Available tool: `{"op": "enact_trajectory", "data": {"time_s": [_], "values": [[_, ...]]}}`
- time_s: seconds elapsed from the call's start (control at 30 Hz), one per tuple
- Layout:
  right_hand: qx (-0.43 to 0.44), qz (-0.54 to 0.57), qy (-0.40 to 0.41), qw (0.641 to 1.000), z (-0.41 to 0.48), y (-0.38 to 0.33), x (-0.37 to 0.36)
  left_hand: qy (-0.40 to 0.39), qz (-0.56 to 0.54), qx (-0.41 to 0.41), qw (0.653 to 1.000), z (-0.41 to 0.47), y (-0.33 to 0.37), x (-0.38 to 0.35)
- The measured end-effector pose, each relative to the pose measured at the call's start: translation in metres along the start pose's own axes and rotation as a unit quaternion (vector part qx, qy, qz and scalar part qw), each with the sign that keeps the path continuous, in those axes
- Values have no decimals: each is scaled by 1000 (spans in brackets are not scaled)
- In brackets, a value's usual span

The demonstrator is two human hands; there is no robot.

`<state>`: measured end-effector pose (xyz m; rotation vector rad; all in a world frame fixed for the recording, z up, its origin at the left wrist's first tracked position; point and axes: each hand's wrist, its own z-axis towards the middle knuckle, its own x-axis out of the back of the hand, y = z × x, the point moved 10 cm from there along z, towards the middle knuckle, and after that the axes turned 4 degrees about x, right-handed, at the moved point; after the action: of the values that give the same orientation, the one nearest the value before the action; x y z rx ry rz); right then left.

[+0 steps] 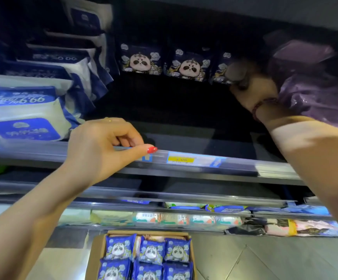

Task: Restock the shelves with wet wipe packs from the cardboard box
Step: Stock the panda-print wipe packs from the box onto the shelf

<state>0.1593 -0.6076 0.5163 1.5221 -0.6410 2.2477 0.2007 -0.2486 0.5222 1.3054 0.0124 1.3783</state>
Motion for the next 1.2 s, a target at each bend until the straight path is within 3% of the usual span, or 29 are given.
{"op": "enact_trajectory", "data": {"time_s": [0.13, 0.27, 0.4, 0.57, 0.9, 1.2], "values": [[34, 29, 27, 999, -38, -28, 31, 1, -3, -28, 1000, -3, 9, 7], [67, 65, 20, 995, -90, -60, 62, -2, 74, -56, 996, -19, 29, 20], [162, 58, 44, 984, -166, -108, 96, -1, 137, -68, 988, -49, 40, 30], [217, 72, 7, 974, -248, -139, 73, -25, 167, -54, 984, -99, 30, 21], [79, 169, -184, 965, -377, -118, -91, -148, 127, 123, 973, -211, -87, -65], [-121, 191, -368, 902, -486, -53, -272, -219, 62, 386, 894, -335, -246, -168]]}}
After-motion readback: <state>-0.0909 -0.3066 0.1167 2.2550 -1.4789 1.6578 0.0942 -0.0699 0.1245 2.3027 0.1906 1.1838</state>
